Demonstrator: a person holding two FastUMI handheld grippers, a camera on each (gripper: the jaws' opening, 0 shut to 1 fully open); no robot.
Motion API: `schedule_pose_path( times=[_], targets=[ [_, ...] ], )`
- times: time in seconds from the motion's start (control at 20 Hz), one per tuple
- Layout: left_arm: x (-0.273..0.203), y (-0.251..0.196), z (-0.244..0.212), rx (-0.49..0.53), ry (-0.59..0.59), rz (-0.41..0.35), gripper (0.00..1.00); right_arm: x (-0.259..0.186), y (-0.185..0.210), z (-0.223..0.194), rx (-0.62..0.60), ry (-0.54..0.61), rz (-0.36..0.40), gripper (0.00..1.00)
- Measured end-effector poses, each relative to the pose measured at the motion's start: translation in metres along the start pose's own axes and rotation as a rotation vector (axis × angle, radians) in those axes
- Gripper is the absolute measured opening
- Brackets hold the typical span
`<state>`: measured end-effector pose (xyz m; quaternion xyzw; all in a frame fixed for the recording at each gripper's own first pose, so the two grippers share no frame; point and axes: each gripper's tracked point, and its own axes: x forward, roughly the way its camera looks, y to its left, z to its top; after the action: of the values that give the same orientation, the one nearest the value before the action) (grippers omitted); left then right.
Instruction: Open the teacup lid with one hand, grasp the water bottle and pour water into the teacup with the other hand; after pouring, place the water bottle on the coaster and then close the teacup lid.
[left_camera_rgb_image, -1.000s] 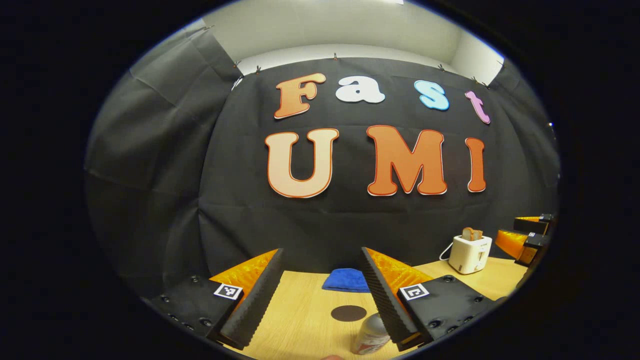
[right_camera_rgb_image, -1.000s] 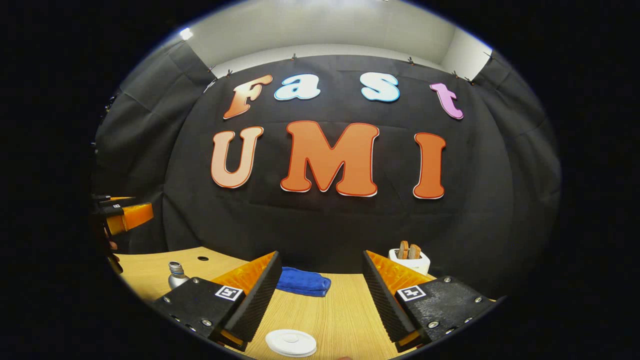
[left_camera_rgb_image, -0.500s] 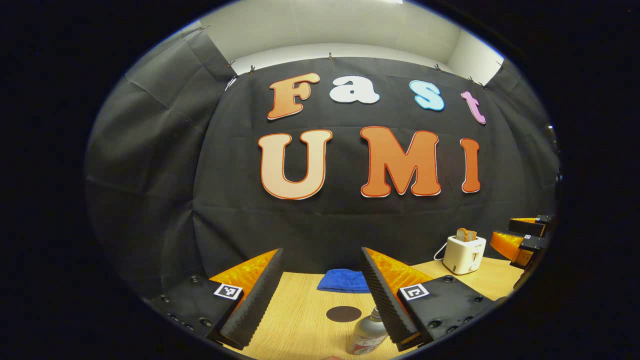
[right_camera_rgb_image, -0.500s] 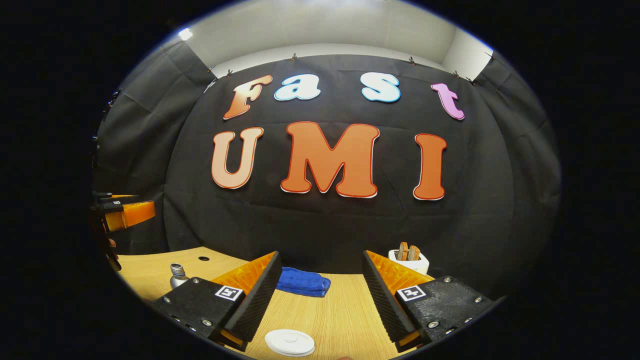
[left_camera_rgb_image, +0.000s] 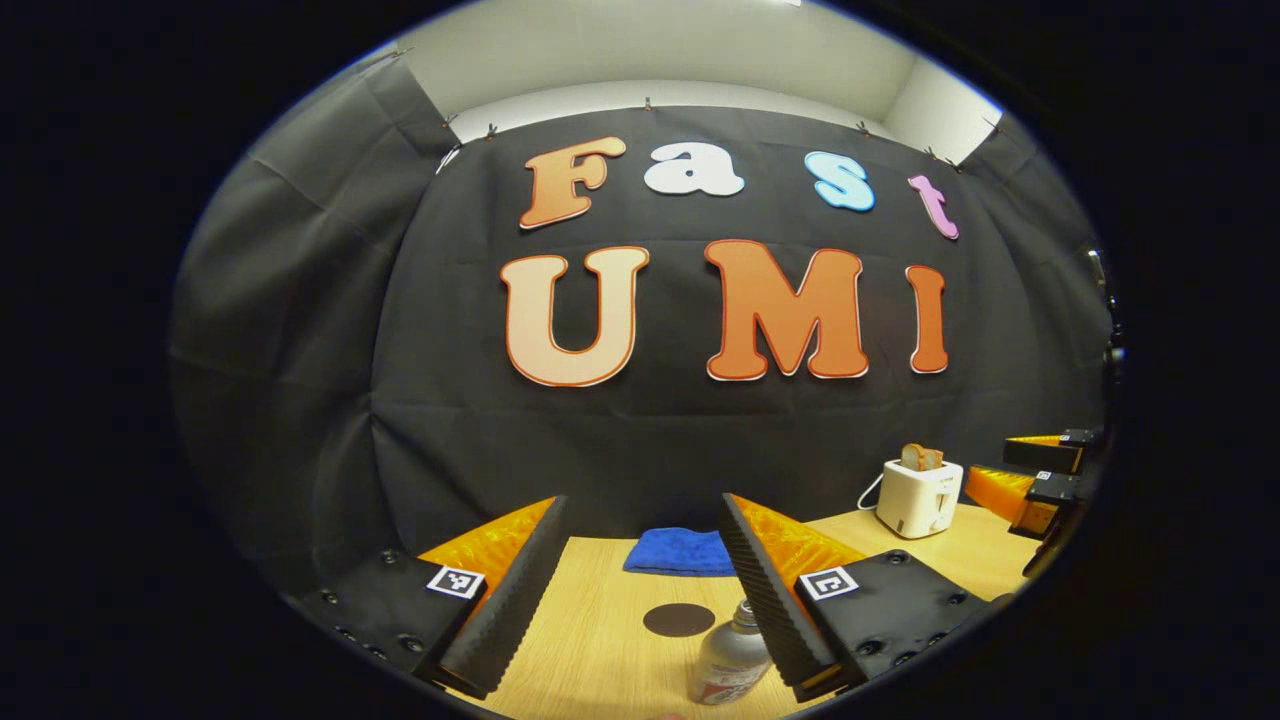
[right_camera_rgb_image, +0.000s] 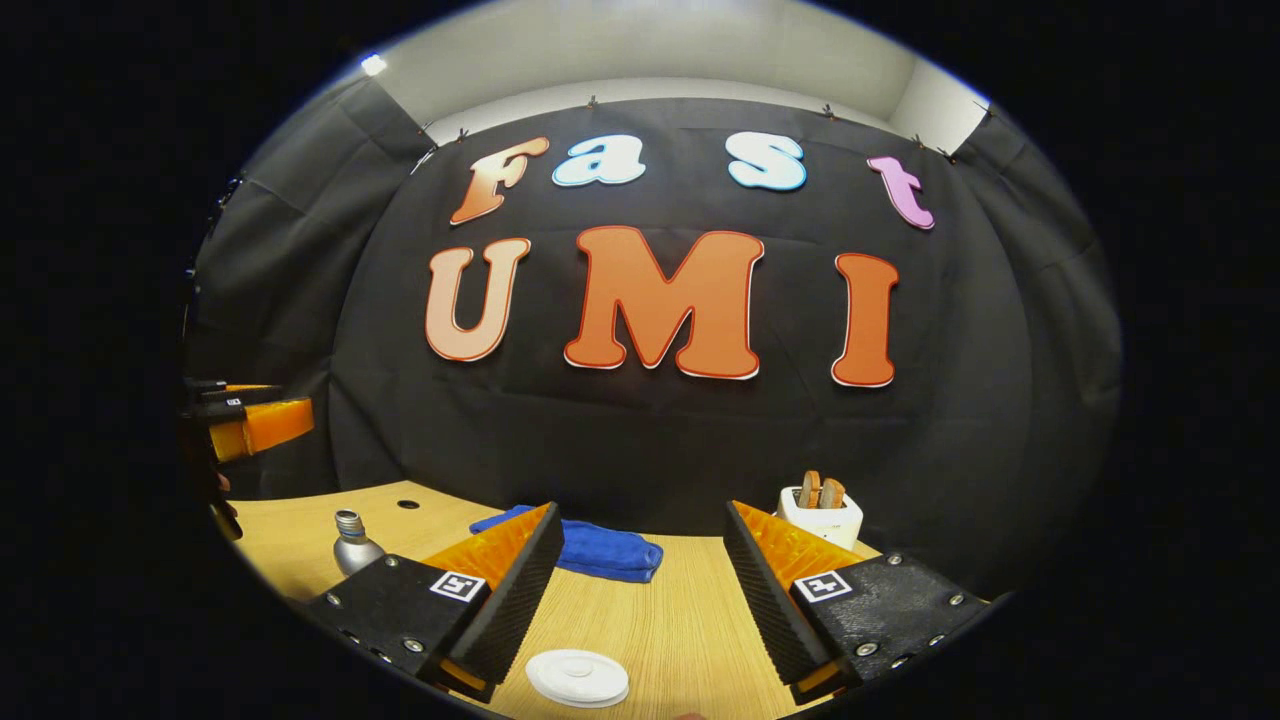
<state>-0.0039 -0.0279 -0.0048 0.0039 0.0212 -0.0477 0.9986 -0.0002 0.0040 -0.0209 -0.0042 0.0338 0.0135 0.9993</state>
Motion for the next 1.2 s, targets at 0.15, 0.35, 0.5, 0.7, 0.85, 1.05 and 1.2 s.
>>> schedule_pose_path(
  times=[0.15,0.35,0.5,0.7,0.85,1.05,1.2],
  targets=[
    [-0.004,-0.013,-0.011,0.025,0.006,-0.030,0.99,-0.001,0.006,-0.022,0.002,0.050,0.013,0.96],
    [-0.012,-0.033,-0.038,0.052,0.048,-0.073,0.99,-0.003,0.014,-0.051,0.008,0.115,0.043,0.96],
    [-0.016,-0.041,-0.059,0.063,0.088,-0.088,0.97,-0.004,0.019,-0.072,0.010,0.162,0.067,0.96],
    [-0.020,-0.046,-0.078,0.113,0.103,-0.103,1.00,-0.003,0.028,-0.104,-0.008,0.235,0.098,0.96],
    [-0.022,-0.049,-0.091,0.112,0.123,-0.108,1.00,-0.003,0.034,-0.120,-0.020,0.272,0.121,0.97],
    [-0.019,-0.051,-0.116,0.101,0.173,-0.112,1.00,-0.005,0.037,-0.142,-0.056,0.313,0.138,0.97],
    [-0.017,-0.055,-0.129,0.083,0.198,-0.124,1.00,-0.005,0.042,-0.151,-0.062,0.337,0.156,0.97]
  ],
)
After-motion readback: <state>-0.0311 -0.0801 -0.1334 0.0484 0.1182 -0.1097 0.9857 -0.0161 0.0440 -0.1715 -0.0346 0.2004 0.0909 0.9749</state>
